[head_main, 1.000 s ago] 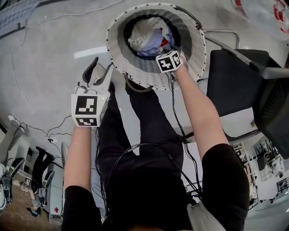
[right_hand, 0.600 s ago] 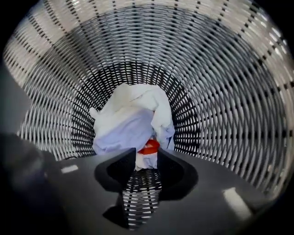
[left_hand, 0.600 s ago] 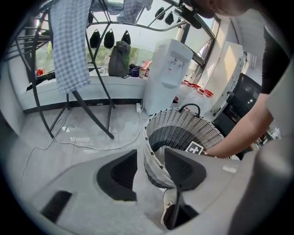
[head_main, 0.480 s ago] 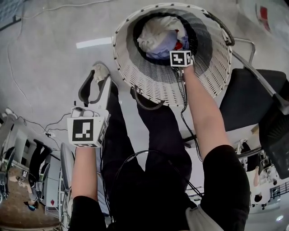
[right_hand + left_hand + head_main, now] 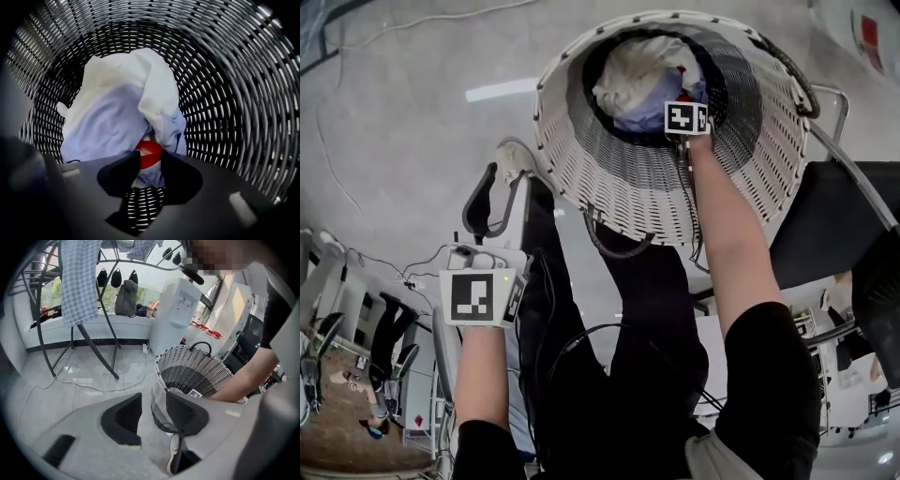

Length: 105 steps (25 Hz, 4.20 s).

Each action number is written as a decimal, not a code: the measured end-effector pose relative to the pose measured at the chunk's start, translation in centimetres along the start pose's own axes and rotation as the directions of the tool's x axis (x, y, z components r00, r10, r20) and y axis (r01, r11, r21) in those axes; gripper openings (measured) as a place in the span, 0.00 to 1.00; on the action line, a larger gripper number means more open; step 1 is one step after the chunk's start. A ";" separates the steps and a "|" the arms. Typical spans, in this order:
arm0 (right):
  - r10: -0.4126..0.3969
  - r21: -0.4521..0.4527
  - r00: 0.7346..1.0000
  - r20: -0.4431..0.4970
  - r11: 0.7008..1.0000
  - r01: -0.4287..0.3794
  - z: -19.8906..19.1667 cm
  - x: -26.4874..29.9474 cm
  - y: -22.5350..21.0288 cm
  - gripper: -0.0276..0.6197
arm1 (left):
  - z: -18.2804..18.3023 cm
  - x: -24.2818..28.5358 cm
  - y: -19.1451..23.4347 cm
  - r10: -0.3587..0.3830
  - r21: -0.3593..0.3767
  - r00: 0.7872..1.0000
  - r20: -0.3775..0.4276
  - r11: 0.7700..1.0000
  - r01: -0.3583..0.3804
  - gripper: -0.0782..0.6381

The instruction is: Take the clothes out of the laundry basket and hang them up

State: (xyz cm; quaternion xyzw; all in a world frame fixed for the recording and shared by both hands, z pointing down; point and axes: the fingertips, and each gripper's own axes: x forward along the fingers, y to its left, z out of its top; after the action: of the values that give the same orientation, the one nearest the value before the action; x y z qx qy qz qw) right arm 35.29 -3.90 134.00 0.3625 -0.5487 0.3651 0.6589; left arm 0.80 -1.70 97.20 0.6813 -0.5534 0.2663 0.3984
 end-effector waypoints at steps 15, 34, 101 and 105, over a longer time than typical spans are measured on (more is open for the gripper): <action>0.068 0.086 0.981 0.184 0.993 -0.085 1.6 -7.2 0.2 0.07 | 0.9 -0.5 -1.5 -0.009 -0.013 0.999 0.048 1.000 0.009 0.35; 0.163 -0.031 0.834 0.528 0.985 -0.173 3.9 -33.0 2.0 0.07 | 8.3 -7.8 -4.1 -0.172 0.098 0.976 0.134 0.982 0.159 0.35; 0.224 -0.225 0.027 0.974 0.967 0.122 3.0 -113.8 8.7 0.07 | 33.3 -42.2 -0.3 -0.147 0.264 0.875 0.460 0.964 0.023 0.12; 0.249 -0.250 0.020 0.968 0.958 0.140 3.8 -114.2 9.5 0.07 | 36.0 -47.4 2.7 -0.096 0.271 0.826 0.555 0.960 -0.070 0.13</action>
State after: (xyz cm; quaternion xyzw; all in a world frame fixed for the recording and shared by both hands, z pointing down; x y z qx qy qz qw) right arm 10.19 -12.30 22.40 0.3959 -0.9099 -0.0482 0.1142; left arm -16.31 -6.31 40.31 0.7824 -0.5982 0.1262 0.1189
